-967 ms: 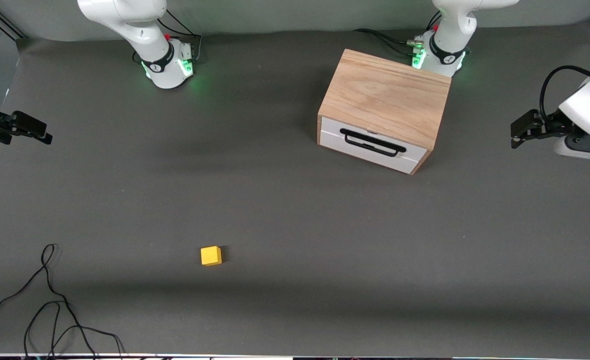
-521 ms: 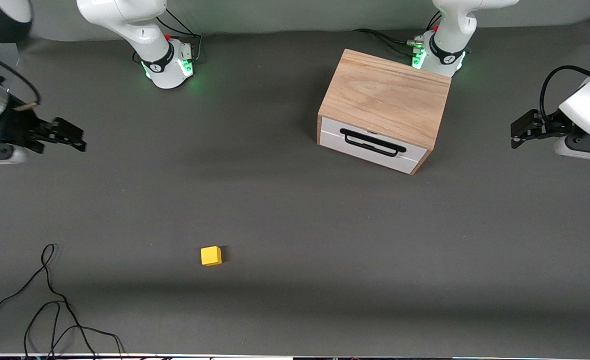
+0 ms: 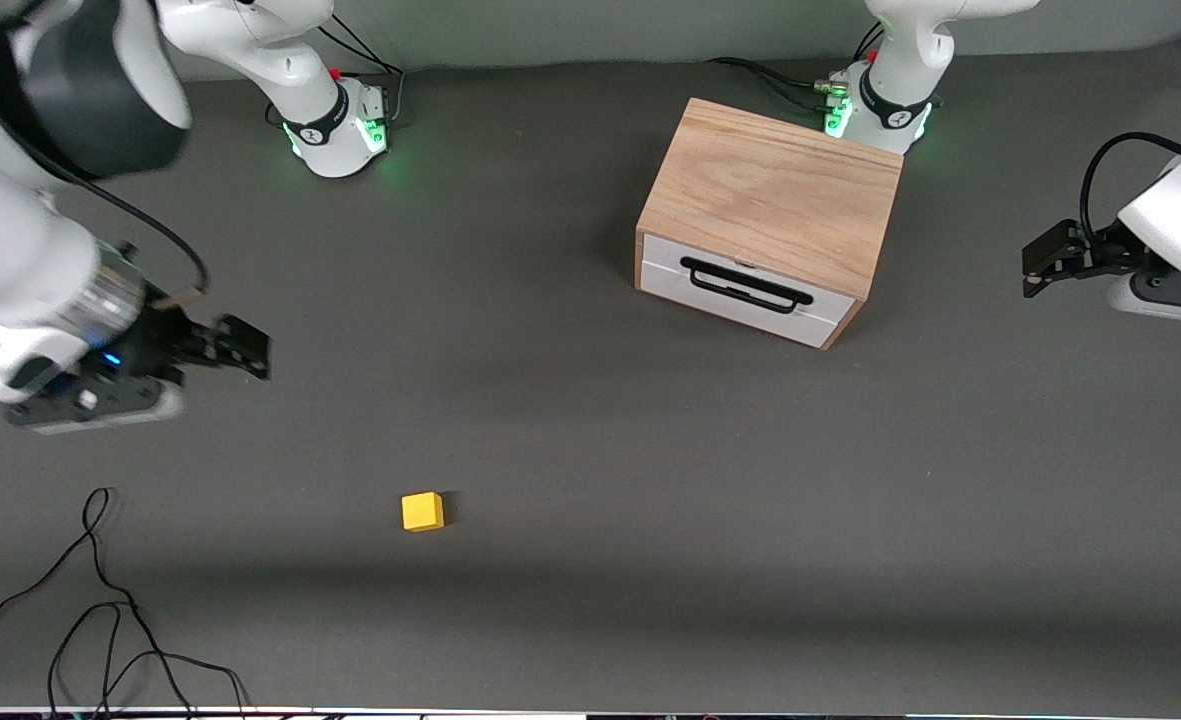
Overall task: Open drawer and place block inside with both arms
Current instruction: 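Move the right gripper toward the yellow cube while the left gripper approaches the box, then grasp the yellow cube with the right gripper while the left gripper hooks the drawer handle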
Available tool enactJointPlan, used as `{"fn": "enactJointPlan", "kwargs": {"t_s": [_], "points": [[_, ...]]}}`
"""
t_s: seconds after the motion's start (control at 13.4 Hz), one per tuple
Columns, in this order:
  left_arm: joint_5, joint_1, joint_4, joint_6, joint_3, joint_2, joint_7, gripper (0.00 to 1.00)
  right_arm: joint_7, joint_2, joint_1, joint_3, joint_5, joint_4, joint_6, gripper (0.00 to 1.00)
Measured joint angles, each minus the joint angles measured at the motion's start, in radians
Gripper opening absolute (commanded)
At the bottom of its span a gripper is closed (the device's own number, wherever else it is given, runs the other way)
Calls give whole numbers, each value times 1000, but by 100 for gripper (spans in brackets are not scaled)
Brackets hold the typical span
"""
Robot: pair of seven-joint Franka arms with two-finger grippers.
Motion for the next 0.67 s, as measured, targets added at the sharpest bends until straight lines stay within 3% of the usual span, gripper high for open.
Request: {"fn": "enactJointPlan", "kwargs": {"t_s": [0.3, 0.67], "points": [[0, 0, 0, -16, 0, 0, 0, 100, 78, 170, 54, 12, 0, 169, 19, 100], [1, 1, -5, -24, 1, 3, 0, 100, 89, 242, 64, 11, 0, 196, 46, 100]]}}
